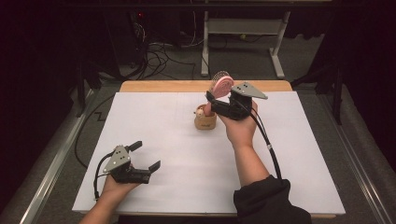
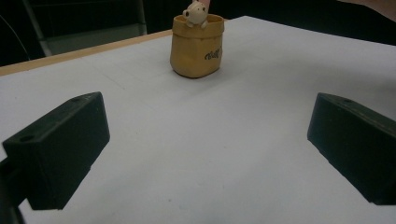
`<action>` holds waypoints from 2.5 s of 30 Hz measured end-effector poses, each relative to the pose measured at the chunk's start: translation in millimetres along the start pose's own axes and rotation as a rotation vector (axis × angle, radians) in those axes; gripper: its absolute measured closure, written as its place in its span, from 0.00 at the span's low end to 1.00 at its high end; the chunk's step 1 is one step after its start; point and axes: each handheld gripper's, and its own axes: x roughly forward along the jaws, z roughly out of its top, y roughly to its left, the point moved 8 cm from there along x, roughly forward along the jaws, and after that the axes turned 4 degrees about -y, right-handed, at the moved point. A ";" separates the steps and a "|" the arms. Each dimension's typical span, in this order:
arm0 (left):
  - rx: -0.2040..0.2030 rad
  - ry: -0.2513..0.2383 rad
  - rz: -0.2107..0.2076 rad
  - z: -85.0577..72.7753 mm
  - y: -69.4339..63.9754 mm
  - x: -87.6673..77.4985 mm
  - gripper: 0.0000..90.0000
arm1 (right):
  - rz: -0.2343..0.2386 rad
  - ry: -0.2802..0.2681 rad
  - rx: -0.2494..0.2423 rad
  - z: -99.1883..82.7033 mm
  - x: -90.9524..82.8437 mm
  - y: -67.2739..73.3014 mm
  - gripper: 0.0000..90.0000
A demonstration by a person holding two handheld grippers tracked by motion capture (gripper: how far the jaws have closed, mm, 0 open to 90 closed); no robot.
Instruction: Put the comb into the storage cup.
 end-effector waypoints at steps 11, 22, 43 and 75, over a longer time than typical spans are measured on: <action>-0.001 0.001 -0.001 -0.2 0.1 -0.5 0.00 | -0.006 0.015 -0.004 -10.4 7.2 1.2 0.22; -0.003 -0.003 -0.002 0.4 -0.4 -1.4 0.00 | -0.008 0.026 -0.008 -19.5 14.0 1.0 0.22; -0.001 0.005 -0.008 -0.7 -2.7 -0.1 0.00 | -0.023 0.036 -0.007 -30.5 16.3 -0.8 0.22; -0.007 0.017 -0.018 -2.5 -4.5 1.7 0.00 | -0.015 0.056 0.027 -40.8 2.6 -6.4 0.22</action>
